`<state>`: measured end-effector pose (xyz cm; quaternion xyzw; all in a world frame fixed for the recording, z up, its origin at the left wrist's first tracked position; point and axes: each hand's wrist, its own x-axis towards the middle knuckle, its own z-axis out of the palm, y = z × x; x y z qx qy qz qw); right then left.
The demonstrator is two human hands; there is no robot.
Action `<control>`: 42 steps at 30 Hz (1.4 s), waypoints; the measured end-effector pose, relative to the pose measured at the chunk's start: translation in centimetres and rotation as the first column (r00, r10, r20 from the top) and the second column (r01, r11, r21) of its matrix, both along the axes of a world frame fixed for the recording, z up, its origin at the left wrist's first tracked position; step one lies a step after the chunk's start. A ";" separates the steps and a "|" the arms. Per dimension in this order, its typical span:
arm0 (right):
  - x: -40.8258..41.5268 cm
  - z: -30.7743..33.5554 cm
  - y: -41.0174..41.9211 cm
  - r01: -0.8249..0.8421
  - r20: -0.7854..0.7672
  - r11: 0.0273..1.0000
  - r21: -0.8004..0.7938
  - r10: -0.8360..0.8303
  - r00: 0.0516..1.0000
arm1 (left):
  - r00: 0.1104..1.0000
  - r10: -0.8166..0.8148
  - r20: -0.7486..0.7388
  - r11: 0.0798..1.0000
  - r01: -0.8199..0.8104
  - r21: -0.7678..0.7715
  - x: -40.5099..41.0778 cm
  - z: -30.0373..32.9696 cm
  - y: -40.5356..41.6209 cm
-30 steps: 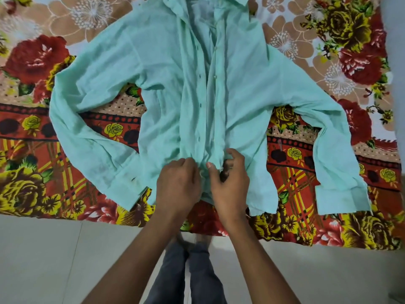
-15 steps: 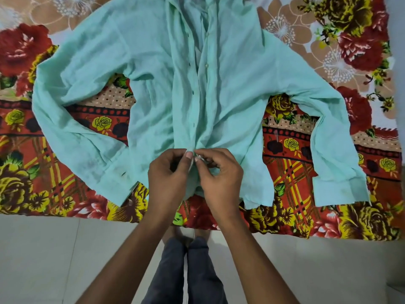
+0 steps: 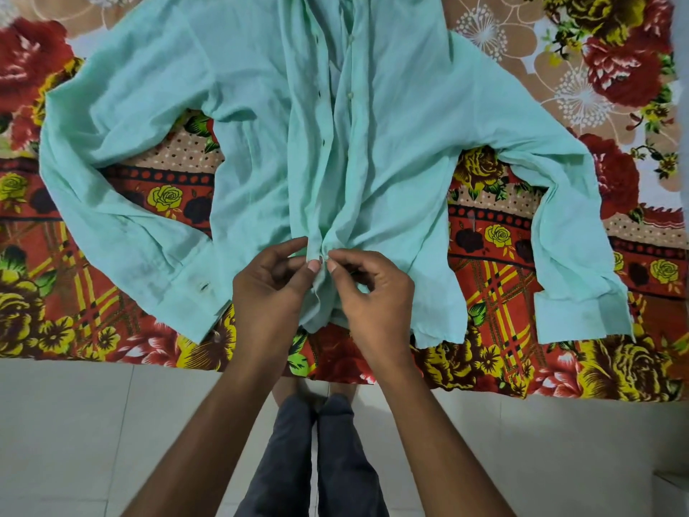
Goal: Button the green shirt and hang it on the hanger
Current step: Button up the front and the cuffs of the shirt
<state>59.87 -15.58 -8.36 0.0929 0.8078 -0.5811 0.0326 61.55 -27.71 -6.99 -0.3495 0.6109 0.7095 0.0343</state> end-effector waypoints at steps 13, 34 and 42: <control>-0.3 0.3 0.2 0.035 0.094 0.995 -0.098 -0.026 0.995 | 0.987 -0.134 -0.093 0.967 0.109 -0.232 0.3 0.2 0.4; -0.6 0.7 0.0 0.020 0.142 0.996 -0.086 -0.007 0.990 | 0.999 -0.039 -0.007 0.997 0.038 -0.070 -0.4 0.7 -0.1; -2.8 0.9 0.5 -0.003 -0.065 0.966 0.260 0.020 0.998 | 0.992 -0.109 -0.064 0.837 0.056 -0.545 -2.1 0.1 0.1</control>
